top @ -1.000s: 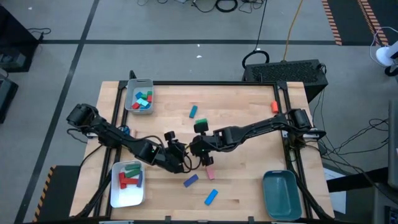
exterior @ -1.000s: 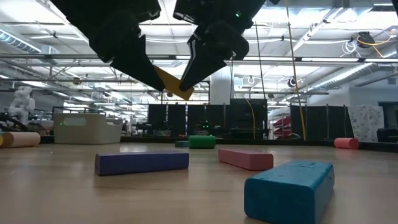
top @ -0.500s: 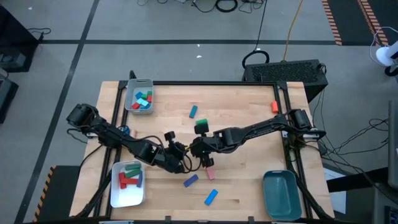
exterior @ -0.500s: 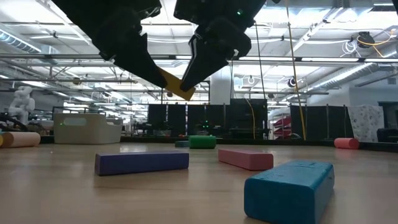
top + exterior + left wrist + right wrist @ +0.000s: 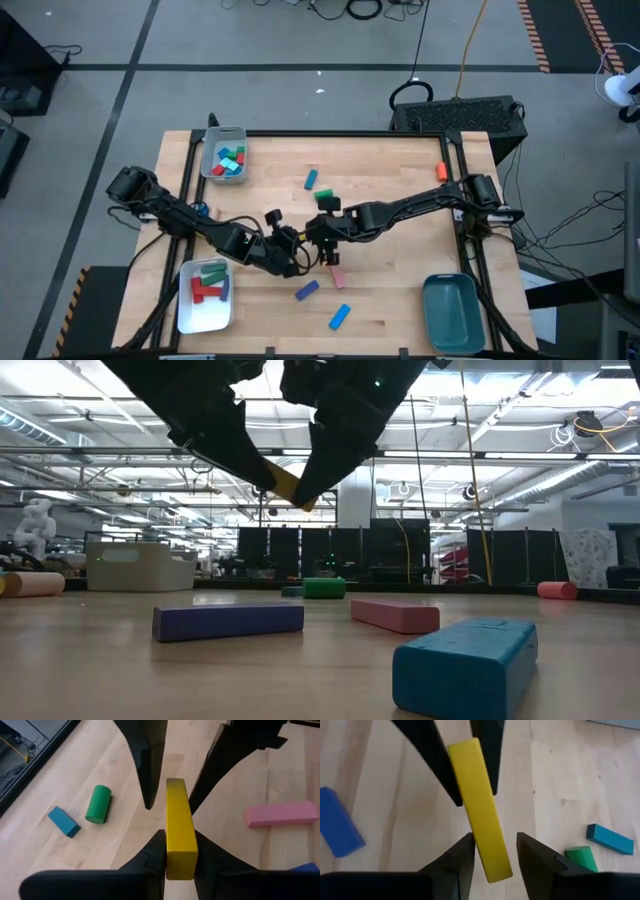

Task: Sort blocks by size
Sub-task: Put the yellow rectangular block into the white bin, then put the blue rectangular block into the white bin

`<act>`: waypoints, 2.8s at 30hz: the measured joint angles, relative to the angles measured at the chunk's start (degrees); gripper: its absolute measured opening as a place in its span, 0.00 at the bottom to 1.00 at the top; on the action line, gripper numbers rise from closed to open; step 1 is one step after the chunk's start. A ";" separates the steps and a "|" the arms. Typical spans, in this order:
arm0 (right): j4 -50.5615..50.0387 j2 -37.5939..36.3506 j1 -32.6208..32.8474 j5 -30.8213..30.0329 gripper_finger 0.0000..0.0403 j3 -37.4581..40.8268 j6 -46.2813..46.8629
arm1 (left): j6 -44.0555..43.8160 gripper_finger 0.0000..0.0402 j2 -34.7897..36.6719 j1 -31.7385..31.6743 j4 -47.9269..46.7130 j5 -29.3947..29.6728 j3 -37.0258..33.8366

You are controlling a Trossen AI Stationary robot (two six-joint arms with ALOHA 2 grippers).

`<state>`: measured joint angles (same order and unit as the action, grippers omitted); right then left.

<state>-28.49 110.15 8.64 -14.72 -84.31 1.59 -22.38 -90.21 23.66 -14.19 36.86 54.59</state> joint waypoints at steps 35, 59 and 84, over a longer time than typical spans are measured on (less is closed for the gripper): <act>-14.95 0.04 -18.72 -7.39 0.35 2.29 -28.44 | -25.63 0.15 2.48 3.24 -24.50 -13.53 1.80; -7.50 12.02 -27.82 3.58 0.35 -9.46 -65.28 | -63.89 0.15 6.14 21.74 -59.22 -45.53 18.93; -10.58 19.80 -28.36 10.36 0.43 -18.72 -73.01 | -72.84 0.38 6.12 24.45 -58.89 -53.89 18.91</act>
<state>-39.07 129.95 -19.71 -4.36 -103.03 -71.42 -95.22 -84.09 48.11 -73.08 -17.03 73.49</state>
